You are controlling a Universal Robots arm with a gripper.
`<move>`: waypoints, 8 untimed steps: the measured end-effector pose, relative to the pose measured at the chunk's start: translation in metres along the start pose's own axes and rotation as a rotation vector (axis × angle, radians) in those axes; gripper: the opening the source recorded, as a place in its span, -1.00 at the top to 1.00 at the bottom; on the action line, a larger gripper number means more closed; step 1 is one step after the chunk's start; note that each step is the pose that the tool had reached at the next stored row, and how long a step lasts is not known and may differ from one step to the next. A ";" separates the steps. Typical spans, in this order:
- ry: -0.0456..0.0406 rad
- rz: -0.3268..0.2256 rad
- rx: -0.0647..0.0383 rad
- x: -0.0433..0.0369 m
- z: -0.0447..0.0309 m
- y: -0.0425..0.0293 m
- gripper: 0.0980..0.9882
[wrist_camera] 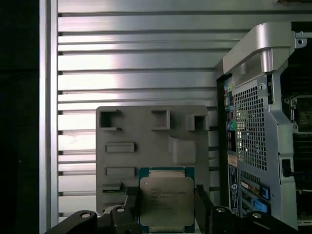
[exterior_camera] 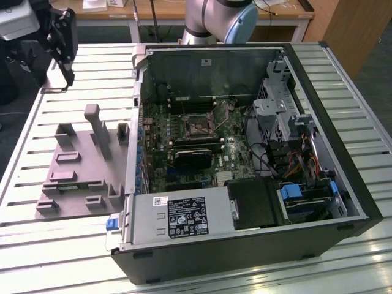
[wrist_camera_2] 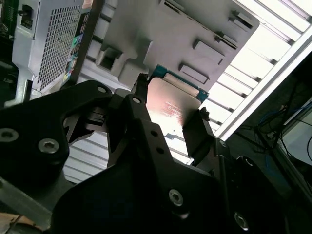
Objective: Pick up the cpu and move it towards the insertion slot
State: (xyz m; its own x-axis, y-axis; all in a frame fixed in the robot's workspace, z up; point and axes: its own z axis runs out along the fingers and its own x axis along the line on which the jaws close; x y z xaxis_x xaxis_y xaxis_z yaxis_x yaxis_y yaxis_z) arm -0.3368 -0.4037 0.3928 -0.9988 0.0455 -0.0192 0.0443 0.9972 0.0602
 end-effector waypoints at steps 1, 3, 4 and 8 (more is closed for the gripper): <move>0.0001 0.000 0.000 -0.0037 0.0001 0.0002 0.01; 0.0003 0.000 0.000 -0.0110 0.0002 0.0005 0.01; 0.0005 0.000 0.000 -0.0148 0.0003 0.0006 0.01; 0.0007 0.000 0.000 -0.0305 0.0006 0.0013 0.01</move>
State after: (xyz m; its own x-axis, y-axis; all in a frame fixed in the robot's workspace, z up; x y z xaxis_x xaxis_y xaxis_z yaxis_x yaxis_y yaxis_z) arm -0.3062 -0.4037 0.3929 -0.9988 0.0455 -0.0185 0.0443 0.9972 0.0600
